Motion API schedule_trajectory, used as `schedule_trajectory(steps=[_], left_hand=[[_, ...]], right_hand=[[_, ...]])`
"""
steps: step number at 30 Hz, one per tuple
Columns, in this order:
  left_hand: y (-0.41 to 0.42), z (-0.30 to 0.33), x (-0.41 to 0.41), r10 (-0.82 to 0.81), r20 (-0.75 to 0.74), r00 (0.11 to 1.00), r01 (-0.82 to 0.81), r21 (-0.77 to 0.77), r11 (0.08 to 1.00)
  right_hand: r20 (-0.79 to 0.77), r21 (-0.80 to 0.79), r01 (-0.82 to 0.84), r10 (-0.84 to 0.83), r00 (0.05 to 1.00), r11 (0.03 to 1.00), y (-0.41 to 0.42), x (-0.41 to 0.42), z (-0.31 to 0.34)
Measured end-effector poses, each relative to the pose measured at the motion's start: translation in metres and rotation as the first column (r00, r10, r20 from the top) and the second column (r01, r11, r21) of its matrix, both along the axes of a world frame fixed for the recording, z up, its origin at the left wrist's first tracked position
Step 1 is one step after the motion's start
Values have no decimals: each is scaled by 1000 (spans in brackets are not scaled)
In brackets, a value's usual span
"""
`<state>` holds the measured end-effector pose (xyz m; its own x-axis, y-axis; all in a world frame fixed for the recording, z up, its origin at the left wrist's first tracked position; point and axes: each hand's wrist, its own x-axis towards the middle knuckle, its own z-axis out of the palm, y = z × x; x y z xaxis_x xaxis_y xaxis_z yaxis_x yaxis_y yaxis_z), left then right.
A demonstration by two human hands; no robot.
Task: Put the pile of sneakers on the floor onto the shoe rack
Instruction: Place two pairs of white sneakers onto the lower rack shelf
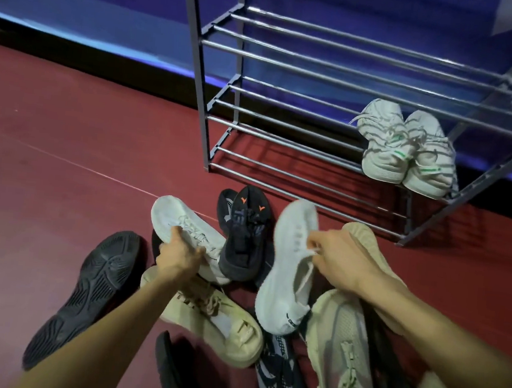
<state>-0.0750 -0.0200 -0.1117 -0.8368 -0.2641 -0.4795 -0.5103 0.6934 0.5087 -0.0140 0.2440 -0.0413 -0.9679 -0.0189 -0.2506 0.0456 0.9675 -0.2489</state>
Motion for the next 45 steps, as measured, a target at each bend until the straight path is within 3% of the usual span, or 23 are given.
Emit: schedule_trajectory(steps=[4, 8, 12, 18, 24, 29, 31, 33, 36, 39, 41, 45], left_hand=[[8, 4, -4, 133, -78, 988, -127, 77, 989], [-1, 36, 0, 34, -380, 925, -28, 20, 999], [-18, 83, -21, -22, -548, 836, 41, 21, 999], [1, 137, -38, -164, -583, 796, 283, 119, 952], [52, 162, -47, -222, -613, 758, 423, 204, 883], [108, 179, -86, -287, -616, 734, 459, 139, 877], [128, 175, -113, -303, -626, 718, 465, 108, 879], [143, 163, -137, -300, -593, 747, 455, 126, 882], [151, 136, -136, -321, -467, 824, 433, 152, 889], [149, 106, -106, -410, -437, 800, 505, 123, 854], [151, 91, -100, -427, -443, 789, 518, 105, 849], [164, 83, -108, -338, -537, 773, 442, 74, 894]], right_hand=[[-124, -189, 25, -49, 991, 982, -24, -13, 19], [-146, -336, 98, -155, 977, 937, -41, -21, 38], [-206, -419, 200, -307, 929, 886, -40, -34, 69], [-255, -519, 338, -520, 815, 785, -35, -57, 93], [-468, -577, 393, -685, 559, 716, -22, -77, 97], [-401, -659, 431, -773, 492, 616, 15, -115, 95], [-362, -720, 374, -777, 515, 584, 30, -130, 93], [-351, -722, 297, -701, 621, 624, 39, -131, 86], [-349, -456, 328, -506, 789, 827, 48, -117, 55], [-286, -192, 302, -348, 893, 934, 43, -99, 17], [-308, -113, 280, -301, 902, 953, 43, -98, 1], [-470, -110, 311, -325, 821, 944, 47, -111, 4]])
